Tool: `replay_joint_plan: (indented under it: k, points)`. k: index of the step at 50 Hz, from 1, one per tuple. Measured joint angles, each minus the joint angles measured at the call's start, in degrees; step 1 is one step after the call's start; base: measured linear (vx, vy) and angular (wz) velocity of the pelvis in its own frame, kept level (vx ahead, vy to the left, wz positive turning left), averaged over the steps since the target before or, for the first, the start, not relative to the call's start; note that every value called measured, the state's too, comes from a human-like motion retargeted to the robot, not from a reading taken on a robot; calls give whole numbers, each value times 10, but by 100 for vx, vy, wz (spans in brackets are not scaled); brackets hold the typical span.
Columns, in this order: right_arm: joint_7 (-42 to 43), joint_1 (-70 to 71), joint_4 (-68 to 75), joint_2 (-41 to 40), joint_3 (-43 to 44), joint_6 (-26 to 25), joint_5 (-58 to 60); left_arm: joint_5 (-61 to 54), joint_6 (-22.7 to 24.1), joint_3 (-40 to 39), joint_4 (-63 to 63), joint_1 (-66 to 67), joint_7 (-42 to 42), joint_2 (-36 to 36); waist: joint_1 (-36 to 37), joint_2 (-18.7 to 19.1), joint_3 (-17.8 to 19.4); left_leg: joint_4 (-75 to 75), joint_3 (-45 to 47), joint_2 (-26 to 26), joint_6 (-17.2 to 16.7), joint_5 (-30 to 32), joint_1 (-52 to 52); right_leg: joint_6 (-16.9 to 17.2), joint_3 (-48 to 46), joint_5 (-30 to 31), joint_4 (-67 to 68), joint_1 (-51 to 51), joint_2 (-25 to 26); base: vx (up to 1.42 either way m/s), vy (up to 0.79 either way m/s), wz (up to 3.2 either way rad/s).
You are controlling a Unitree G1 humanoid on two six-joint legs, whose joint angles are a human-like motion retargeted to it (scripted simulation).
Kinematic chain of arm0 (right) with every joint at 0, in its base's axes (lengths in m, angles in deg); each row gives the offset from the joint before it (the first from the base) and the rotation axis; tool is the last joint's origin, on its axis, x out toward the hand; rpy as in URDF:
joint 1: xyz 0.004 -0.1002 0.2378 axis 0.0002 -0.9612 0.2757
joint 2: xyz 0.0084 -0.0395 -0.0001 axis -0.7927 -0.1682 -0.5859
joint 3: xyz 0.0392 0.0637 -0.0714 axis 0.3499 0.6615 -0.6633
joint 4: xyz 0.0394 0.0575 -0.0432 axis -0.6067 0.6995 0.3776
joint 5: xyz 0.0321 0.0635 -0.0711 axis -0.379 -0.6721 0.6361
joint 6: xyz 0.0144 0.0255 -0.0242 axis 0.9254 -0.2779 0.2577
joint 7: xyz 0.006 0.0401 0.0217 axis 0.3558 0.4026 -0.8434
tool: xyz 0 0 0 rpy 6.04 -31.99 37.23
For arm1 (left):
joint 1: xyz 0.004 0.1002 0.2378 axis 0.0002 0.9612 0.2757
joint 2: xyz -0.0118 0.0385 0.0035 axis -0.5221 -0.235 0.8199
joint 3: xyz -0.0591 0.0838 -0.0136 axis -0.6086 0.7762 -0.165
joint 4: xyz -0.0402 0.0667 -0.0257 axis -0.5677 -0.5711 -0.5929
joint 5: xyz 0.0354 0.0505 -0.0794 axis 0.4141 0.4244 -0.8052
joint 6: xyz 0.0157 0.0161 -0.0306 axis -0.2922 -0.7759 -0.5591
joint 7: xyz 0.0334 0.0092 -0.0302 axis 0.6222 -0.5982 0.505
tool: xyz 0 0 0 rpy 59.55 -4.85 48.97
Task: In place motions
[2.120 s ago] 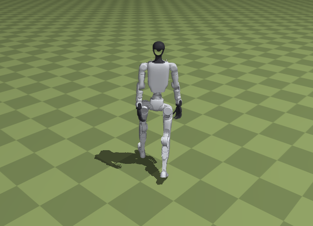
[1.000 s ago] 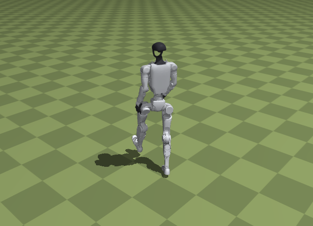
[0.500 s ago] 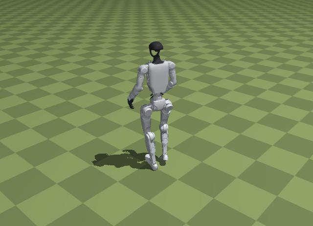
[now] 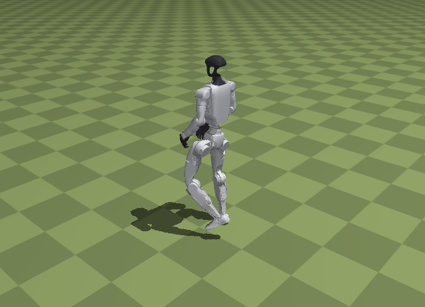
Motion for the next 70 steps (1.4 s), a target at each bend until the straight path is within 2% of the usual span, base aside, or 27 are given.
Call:
replay_joint_plan:
  k: [4,6,10,15,17,18,20,22,24,27,28,29,33,36,39,44,47,50,53,58,60,62,63,65,67,68,70]
  points:
    - [-8,10,-11,-2,-5,0,8,-7,9,-12,25,9,37,-3,52,25,7,-82,-38,-63,-59,-28,-103,-13,-20,-24,-32,46,38,-10,6,10]
    - [-9,10,-18,-12,-13,3,-11,-24,14,-21,33,17,53,1,68,43,2,-166,-68,-82,-68,-38,-146,-19,-23,-40,-42,64,63,-3,3,7]
    - [-24,20,-27,-36,-42,8,-67,-56,24,-38,49,34,75,6,92,76,0,-363,-65,-49,-31,-72,-185,-32,-21,-82,-46,105,110,-4,-2,-3]
    - [-82,46,-29,-67,-81,9,-110,-39,74,-56,96,55,154,-7,92,74,-8,-525,-13,-31,24,-128,-227,-35,-35,-129,-42,154,119,-3,-10,20]
    - [-105,47,-32,-78,-97,8,-111,-40,100,-63,113,63,165,-9,99,73,-17,-524,24,-10,3,-123,-233,-38,-26,-137,-36,173,128,8,-16,-18]
    - [-109,41,-34,-82,-107,9,-111,-41,108,-62,121,67,165,-6,109,69,-23,-515,39,-2,-1,-114,-229,-38,-17,-134,-37,186,129,11,-20,-32]
    - [-121,42,-36,-91,-118,9,-114,-54,121,-66,128,62,158,-13,113,62,-29,-471,45,9,26,-96,-228,-38,-5,-119,-19,200,137,8,-23,-1]
    - [-124,39,-37,-93,-118,6,-112,-62,124,-76,126,59,157,-12,121,51,-31,-446,27,13,48,-29,-223,-42,6,-74,5,216,135,11,-22,13]
    - [-127,28,-39,-93,-108,6,-114,-79,128,-79,123,58,140,-18,124,50,-38,-422,-49,11,25,5,-217,-67,-2,-5,59,223,138,20,-19,44]
    - [-121,-4,-42,-91,-102,0,-132,-112,113,-62,116,59,113,-19,106,57,-39,-392,-130,-12,10,-26,-185,-137,-44,114,224,191,129,23,-15,140]
    - [-116,-7,-47,-87,-100,-3,-141,-123,107,-54,116,53,102,-21,93,69,-29,-384,-145,-11,6,-41,-166,-165,-62,126,288,173,133,1,-12,190]
    - [-113,-5,-52,-82,-99,-4,-148,-125,101,-50,117,46,97,-21,81,79,-16,-380,-144,-5,3,-52,-147,-168,-55,114,342,144,150,-13,-13,184]
    - [-114,11,-75,-64,-88,0,-143,-99,85,-50,129,19,110,-29,70,90,8,-382,-159,-2,-12,-82,-100,-122,33,50,458,5,237,-15,-13,78]
    - [-107,5,-90,-65,-81,0,-140,-78,83,-55,142,16,117,-37,41,91,7,-393,-160,1,-15,-93,-76,-100,19,11,476,-96,252,-2,-14,117]
    - [-92,-1,-104,-66,-84,-2,-147,-76,86,-62,149,15,111,-42,32,76,11,-407,-168,-11,-21,-102,-49,-99,-1,-14,455,-176,237,-2,-16,86]
    - [-84,-10,-105,-67,-91,-4,-145,-83,86,-60,144,16,98,-49,0,51,18,-420,-214,-29,-33,-108,4,-79,-44,-21,354,-253,163,10,-19,158]
    - [-91,-17,-109,-62,-93,-5,-140,-77,78,-59,144,19,79,-53,-16,29,22,-415,-256,-42,-46,-110,30,-41,-21,32,242,-256,121,17,-22,193]
    - [-90,-23,-117,-54,-90,-2,-133,-73,61,-59,152,24,58,-61,-24,3,31,-404,-302,-57,-60,-111,53,23,57,118,113,-231,89,17,-24,191]
    - [-81,-28,-123,-48,-83,-1,-128,-71,42,-63,157,23,35,-73,-3,-10,48,-368,-333,-46,-68,-123,63,26,125,184,8,-192,93,13,-32,156]
    - [-21,-32,-153,-28,-48,1,-166,-100,17,-78,179,-6,25,-99,32,-22,107,-306,-413,-50,-68,-134,67,26,164,215,-42,-100,57,8,-5,204]
    - [37,-34,-184,-19,-35,2,-206,-140,15,-89,206,-18,43,-112,57,-30,119,-280,-420,-54,-68,-129,43,26,133,108,-28,-85,47,-8,12,171]
    - [119,-43,-237,-8,-13,15,-262,-198,18,-94,245,-34,76,-123,78,-44,128,-247,-408,-84,-68,-88,0,26,53,28,6,-98,-18,-21,44,199]
    - [164,-43,-269,0,2,27,-290,-231,22,-98,267,-47,97,-128,92,-52,136,-230,-389,-96,-68,-50,-28,26,46,14,35,-115,-41,-40,34,238]
    - [267,-27,-345,12,40,60,-341,-286,43,-102,318,-91,154,-130,87,-47,164,-197,-357,-100,-68,47,-91,26,61,-6,81,-139,-47,-75,16,295]
    - [374,21,-435,42,87,99,-350,-309,101,-74,381,-162,250,-116,76,-30,194,-185,-267,-84,-68,129,-165,26,19,-6,101,-173,-74,-127,11,265]
    - [416,49,-478,64,117,115,-342,-314,133,-63,417,-199,293,-115,66,-21,196,-198,-204,-75,-68,159,-208,26,4,8,90,-202,-89,-122,10,217]
    - [479,112,-551,89,163,126,-319,-297,187,-63,478,-262,370,-140,45,9,204,-187,-117,-42,-68,174,-248,26,-35,-16,135,-226,-89,-81,8,158]
